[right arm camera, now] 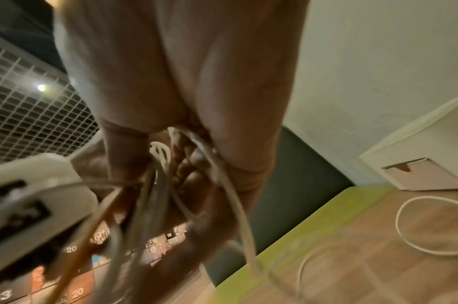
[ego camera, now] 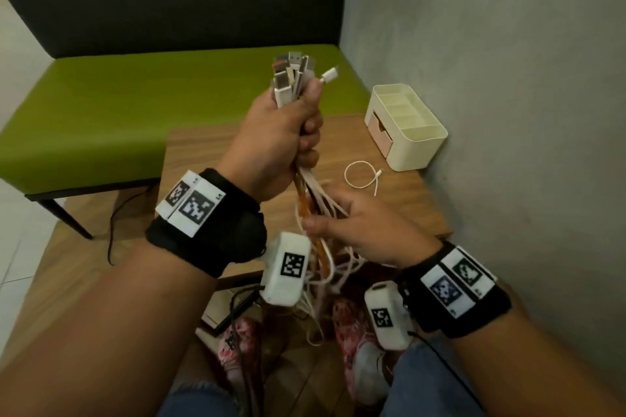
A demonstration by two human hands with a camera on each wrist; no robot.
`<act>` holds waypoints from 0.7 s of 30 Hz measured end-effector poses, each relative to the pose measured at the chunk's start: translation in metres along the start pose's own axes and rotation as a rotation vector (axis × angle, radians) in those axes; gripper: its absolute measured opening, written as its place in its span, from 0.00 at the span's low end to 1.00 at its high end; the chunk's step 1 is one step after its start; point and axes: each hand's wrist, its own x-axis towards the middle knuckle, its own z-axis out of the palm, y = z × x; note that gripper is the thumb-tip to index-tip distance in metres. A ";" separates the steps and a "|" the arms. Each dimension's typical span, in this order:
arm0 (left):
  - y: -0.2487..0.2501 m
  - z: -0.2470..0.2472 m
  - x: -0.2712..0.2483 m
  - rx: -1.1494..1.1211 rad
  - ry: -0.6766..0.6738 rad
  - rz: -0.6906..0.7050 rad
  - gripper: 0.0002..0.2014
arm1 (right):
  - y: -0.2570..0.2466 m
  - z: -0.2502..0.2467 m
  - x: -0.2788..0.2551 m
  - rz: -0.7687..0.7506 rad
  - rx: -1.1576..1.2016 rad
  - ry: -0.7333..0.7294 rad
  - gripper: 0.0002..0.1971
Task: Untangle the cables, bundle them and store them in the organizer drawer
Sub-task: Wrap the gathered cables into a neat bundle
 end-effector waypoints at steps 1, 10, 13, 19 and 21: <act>0.001 0.000 -0.001 -0.013 -0.002 -0.009 0.09 | -0.004 0.001 -0.002 0.013 0.050 -0.046 0.13; 0.033 -0.006 -0.001 -0.087 0.047 0.074 0.09 | -0.009 -0.022 -0.008 0.096 -0.368 -0.167 0.17; 0.039 -0.020 0.000 -0.085 0.102 0.113 0.09 | -0.002 -0.031 -0.012 0.161 -0.459 -0.163 0.16; 0.020 -0.012 -0.002 -0.105 0.113 0.055 0.09 | -0.014 -0.044 -0.011 -0.030 -0.464 0.063 0.44; 0.016 -0.003 -0.003 -0.139 0.088 0.047 0.08 | -0.021 -0.038 -0.004 -0.216 -0.231 0.003 0.47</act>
